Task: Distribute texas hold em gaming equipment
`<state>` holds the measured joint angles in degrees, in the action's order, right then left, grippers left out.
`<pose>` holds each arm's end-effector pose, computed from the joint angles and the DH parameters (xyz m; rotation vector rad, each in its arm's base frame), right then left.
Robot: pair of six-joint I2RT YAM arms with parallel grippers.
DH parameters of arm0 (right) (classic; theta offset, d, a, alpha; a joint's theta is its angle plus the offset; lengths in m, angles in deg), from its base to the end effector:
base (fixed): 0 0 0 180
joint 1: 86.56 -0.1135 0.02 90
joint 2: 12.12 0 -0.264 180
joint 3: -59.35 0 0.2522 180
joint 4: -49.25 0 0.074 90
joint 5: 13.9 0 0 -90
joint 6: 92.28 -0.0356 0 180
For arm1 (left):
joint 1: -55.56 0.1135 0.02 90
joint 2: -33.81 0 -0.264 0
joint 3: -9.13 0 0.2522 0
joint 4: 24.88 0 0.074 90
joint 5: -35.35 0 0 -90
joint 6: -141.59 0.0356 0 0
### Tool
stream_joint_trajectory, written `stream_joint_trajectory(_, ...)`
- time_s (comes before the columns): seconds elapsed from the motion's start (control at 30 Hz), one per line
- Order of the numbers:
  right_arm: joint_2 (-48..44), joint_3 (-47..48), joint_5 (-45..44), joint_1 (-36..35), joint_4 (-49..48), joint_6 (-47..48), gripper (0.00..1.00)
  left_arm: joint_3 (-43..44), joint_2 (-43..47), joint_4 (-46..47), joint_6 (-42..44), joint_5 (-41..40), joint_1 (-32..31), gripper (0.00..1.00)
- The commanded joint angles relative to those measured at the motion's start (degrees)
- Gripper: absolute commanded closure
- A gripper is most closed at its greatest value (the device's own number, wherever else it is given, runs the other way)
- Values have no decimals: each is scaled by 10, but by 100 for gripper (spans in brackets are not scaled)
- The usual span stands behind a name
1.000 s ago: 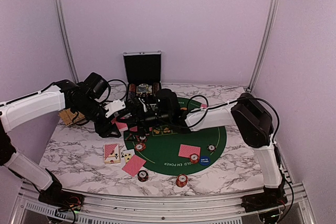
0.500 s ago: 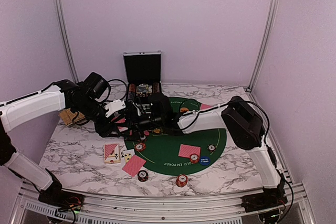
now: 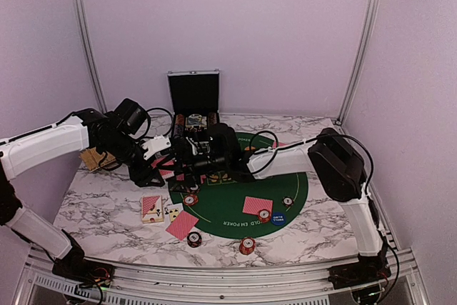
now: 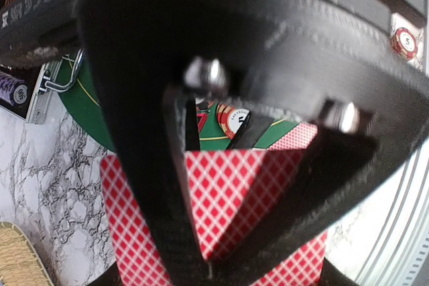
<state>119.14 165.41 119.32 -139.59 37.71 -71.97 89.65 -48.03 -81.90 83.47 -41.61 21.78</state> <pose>0.2929 0.4296 0.1810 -0.3698 2.3440 1.9933 0.2380 -0.1689 0.2765 1.4673 2.1201 -0.3066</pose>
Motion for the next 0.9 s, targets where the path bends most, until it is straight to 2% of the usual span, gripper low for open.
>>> stream_joint_trajectory(0.0, -30, -23, -25, 20, 33, 16, 33, 11, 5, 7, -2, 11, 1, 100)
stream_joint_trajectory(0.23, -39, -20, -16, 25, 42, 25, 49, 11, 4, 7, -1, 10, 2, 100)
stream_joint_trajectory(0.4, -49, -18, -14, 29, 57, 38, 55, 9, 3, 7, 0, 7, 2, 100)
stream_joint_trajectory(0.6, -67, -29, -13, 33, 61, 45, 70, 5, 3, 8, 1, 2, 1, 100)
stream_joint_trajectory(0.87, -89, -44, -12, 37, 59, 44, 78, 2, 2, 8, 2, -2, 2, 100)
